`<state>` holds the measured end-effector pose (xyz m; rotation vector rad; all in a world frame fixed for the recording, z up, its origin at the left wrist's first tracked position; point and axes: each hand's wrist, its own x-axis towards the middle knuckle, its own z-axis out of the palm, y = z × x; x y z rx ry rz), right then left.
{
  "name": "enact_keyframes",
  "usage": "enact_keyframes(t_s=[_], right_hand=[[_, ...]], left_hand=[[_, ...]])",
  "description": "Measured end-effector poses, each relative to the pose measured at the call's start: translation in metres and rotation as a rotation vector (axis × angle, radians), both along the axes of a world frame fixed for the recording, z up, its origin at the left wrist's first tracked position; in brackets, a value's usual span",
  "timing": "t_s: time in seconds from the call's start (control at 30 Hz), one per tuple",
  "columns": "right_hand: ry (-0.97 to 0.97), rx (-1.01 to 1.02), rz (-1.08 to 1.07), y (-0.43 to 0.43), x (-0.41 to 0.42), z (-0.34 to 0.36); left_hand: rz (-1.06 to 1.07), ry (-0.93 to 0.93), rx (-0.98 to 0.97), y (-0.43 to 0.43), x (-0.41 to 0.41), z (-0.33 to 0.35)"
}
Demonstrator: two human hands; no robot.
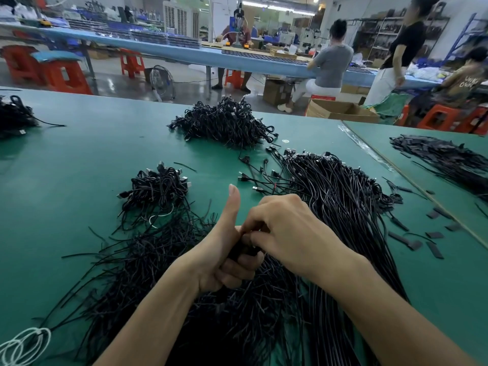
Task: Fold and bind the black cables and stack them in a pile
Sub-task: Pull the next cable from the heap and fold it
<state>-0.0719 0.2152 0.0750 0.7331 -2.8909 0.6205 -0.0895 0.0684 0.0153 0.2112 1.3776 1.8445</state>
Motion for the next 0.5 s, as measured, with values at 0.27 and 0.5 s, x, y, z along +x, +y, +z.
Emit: enact_keyframes(t_s=[0.27, 0.5], right_hand=[[0.038, 0.011, -0.026, -0.001, 0.001, -0.003], [0.129, -0.121, 0.01, 0.018, -0.005, 0.0]], left_hand=[[0.053, -0.064, 0.044, 0.0, -0.003, -0.001], [0.037, -0.104, 0.398, -0.007, -0.003, -0.002]])
